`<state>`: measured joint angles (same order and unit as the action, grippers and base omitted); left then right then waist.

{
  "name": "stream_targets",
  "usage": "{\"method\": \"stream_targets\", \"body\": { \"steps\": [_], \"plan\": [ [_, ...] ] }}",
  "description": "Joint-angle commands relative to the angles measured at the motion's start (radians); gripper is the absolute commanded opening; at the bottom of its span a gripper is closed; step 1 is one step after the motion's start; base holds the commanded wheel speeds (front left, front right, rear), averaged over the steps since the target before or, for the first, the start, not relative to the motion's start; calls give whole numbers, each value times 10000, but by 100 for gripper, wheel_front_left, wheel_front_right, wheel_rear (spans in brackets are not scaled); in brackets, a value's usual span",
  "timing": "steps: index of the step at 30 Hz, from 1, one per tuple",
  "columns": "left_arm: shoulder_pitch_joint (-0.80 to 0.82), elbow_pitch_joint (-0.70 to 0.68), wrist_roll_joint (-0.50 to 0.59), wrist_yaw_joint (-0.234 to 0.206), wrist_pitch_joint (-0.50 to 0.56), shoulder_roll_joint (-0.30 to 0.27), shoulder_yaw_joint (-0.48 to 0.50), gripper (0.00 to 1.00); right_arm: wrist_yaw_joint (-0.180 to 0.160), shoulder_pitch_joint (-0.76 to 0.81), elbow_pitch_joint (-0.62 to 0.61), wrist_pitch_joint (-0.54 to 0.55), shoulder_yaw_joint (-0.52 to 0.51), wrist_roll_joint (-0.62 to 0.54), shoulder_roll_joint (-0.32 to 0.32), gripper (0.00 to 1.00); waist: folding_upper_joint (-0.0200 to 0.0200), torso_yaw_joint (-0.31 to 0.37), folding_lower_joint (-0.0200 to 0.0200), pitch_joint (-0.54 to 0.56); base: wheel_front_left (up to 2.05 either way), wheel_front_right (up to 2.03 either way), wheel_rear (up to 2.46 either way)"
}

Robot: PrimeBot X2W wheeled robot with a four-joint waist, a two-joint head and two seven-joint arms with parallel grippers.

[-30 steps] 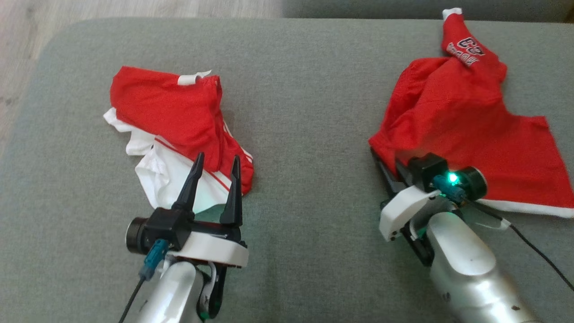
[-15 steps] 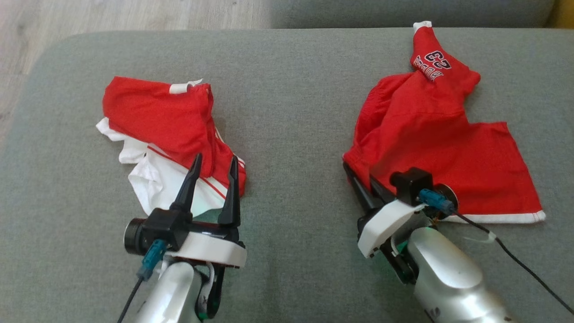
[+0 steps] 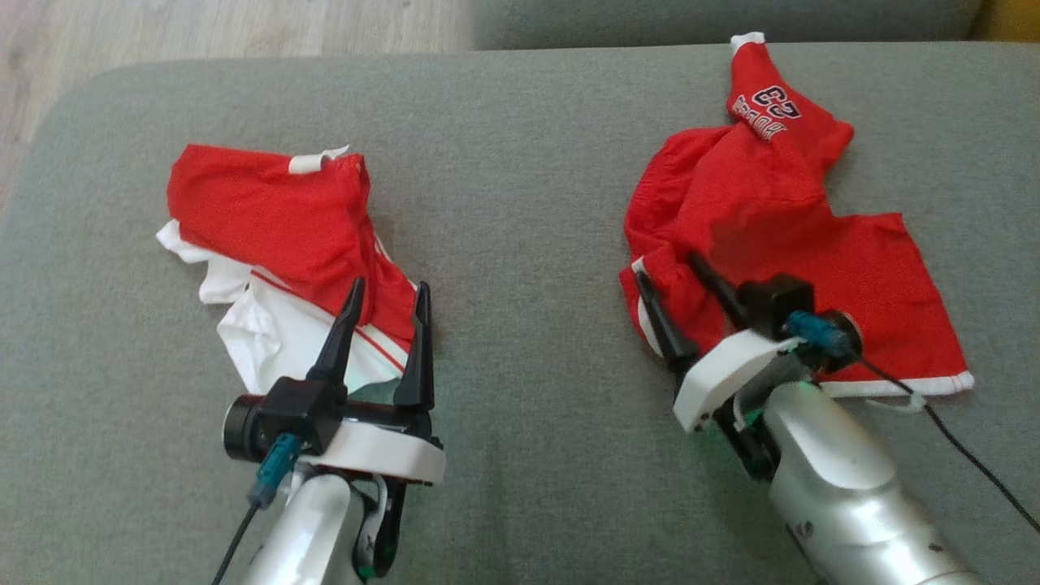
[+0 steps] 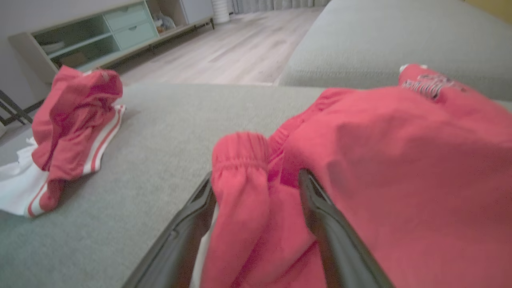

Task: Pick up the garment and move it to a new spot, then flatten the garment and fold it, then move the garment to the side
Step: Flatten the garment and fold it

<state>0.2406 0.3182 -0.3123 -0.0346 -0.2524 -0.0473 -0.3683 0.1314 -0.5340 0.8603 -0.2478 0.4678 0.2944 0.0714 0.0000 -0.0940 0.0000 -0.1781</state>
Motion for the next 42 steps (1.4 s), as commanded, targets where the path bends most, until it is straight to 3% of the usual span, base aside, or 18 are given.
{"method": "stream_targets", "body": {
  "steps": [1, 13, 20, 26, 33, 42],
  "plan": [
    [169, -271, 93, -1, -94, -29, 352, 100, -7, -205, -428, -128, 3, -111, -128, 100, 0, 77, 0, 82, 0, 0, 0],
    [-159, -342, 65, 11, -94, -29, 458, 100, -7, 2318, -4282, -138, -3133, -1625, -124, 100, 0, 840, 0, 749, 0, 0, 0],
    [-305, -366, 42, 28, -94, -29, 452, 100, -7, 4095, -5266, -138, -4661, -2474, -193, 100, 0, 1165, 0, 1056, 0, 0, 0],
    [-361, -435, 39, 18, -94, -29, 429, 100, -7, 4480, -4939, 192, -5782, -2484, -208, 100, 0, 1413, 0, 961, 0, 0, 0],
    [-107, -456, 99, 66, -94, -29, 368, 100, -7, 3473, -3560, 1056, -6770, -2392, -210, 100, 0, 1377, 0, 457, 0, 0, 0],
    [155, -353, 222, 125, -94, -29, 400, 100, -7, 2244, -1727, 1207, -7399, -2867, -211, 100, 0, 1106, 0, -29, 0, 0, 0]
  ]
}}
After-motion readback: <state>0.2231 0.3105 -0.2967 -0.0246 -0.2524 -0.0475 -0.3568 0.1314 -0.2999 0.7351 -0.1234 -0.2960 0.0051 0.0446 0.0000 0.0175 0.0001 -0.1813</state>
